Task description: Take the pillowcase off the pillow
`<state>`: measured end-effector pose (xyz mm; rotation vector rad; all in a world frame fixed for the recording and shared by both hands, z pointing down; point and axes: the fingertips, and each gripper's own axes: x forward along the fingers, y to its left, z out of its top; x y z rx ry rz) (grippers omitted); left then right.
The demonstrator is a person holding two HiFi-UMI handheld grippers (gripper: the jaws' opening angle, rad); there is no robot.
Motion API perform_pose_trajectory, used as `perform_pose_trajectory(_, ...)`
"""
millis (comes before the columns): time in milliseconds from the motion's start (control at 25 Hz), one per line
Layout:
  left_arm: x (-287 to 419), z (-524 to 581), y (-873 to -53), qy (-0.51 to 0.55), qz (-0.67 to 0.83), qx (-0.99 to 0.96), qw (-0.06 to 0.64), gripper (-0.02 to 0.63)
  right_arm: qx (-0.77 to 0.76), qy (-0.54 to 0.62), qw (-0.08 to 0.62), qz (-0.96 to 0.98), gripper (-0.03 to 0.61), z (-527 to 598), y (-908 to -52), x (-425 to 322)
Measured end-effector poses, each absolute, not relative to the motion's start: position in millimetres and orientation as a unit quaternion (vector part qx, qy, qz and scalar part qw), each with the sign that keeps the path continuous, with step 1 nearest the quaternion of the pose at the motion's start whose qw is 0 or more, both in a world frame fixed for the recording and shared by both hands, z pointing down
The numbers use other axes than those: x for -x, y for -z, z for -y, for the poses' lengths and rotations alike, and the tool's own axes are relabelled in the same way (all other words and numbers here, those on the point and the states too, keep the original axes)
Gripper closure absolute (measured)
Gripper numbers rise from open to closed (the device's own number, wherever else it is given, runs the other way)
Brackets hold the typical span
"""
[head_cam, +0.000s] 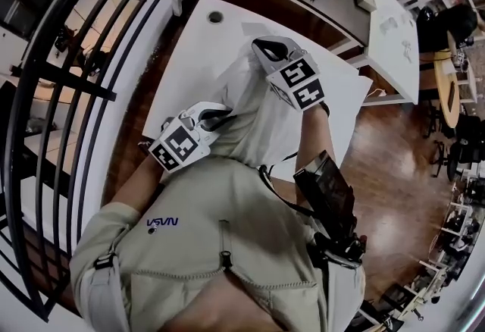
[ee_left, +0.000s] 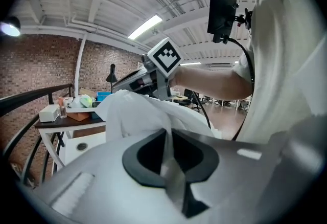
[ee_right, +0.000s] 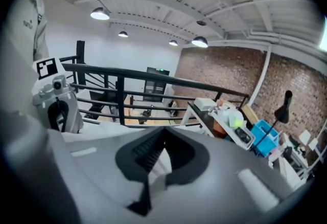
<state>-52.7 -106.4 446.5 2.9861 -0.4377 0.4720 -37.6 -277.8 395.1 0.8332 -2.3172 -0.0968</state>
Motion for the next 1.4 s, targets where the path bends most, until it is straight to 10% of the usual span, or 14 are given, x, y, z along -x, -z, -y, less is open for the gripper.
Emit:
perform_pose_trajectory(200, 59.6, 112.2, -449.8, -0.156, 0.150, -0.975, 0.050, 0.583, -0.225, 0.019, 0.331, 0.916, 0.400, 234.9, -386.8, 31.7)
perform_pose_trajectory(480, 50.4, 102.5, -443.9, -0.162, 0.130, -0.978, 0.031, 0.583, -0.289, 0.064, 0.335, 0.894, 0.571, 262.5, -397.6, 44.6)
perform_pose_trajectory(920, 98.4, 155.6, -440.2, -0.070, 0.225, -0.965, 0.119, 0.584, -0.519, -0.054, 0.424, 0.740, 0.571, 327.1, -470.4, -105.7)
perform_pose_trajectory(1400, 111.4, 225.7, -499.3, -0.109, 0.271, -0.947, 0.136, 0.483, -0.575, -0.066, 0.255, 0.774, 0.445, 236.6, -418.4, -61.5)
